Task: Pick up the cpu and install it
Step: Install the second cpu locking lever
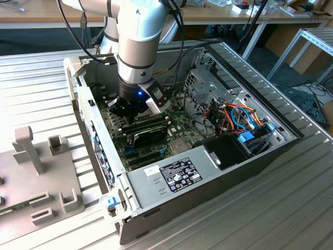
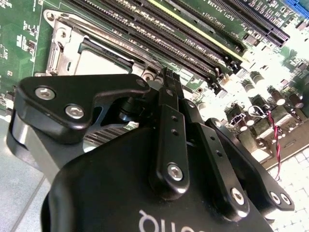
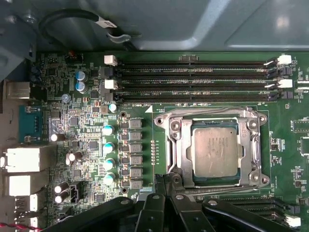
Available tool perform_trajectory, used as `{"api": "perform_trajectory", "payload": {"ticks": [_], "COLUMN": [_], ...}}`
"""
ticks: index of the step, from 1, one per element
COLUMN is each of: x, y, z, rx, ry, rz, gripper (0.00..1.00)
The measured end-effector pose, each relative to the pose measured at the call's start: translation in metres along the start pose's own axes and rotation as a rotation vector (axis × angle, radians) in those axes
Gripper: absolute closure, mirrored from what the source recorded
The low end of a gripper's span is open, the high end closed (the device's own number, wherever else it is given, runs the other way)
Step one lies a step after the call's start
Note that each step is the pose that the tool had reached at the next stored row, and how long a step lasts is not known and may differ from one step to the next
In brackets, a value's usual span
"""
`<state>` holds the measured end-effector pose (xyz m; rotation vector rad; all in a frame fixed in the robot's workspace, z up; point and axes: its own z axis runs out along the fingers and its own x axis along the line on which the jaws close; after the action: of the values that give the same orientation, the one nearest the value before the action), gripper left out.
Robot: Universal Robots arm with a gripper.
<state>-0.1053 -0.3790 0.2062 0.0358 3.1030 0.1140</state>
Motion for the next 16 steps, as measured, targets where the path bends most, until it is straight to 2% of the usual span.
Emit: {"api": "perform_trajectory", "payload": {"ticks": [2,3,4,6,16], "x": [0.0001,0.0001,0.0002,0.0002,0.0004], "y": [-0.0012,-0.0013,-0.0013,-0.0020,-0.0075], "z": [-0.0001,0.0000,0.0000,-0.0001,-0.0001], "rx": [-0.0030,-0.0079,-0.0143,-0.0366,-0.0411], "ry": [0.0002,0.0003,0.0002,0.0004,0.0005], "rz": [0.000,0.000,0.000,0.001,0.001], "gripper": [0.89,0.89,0.89,0.89,0.89]}}
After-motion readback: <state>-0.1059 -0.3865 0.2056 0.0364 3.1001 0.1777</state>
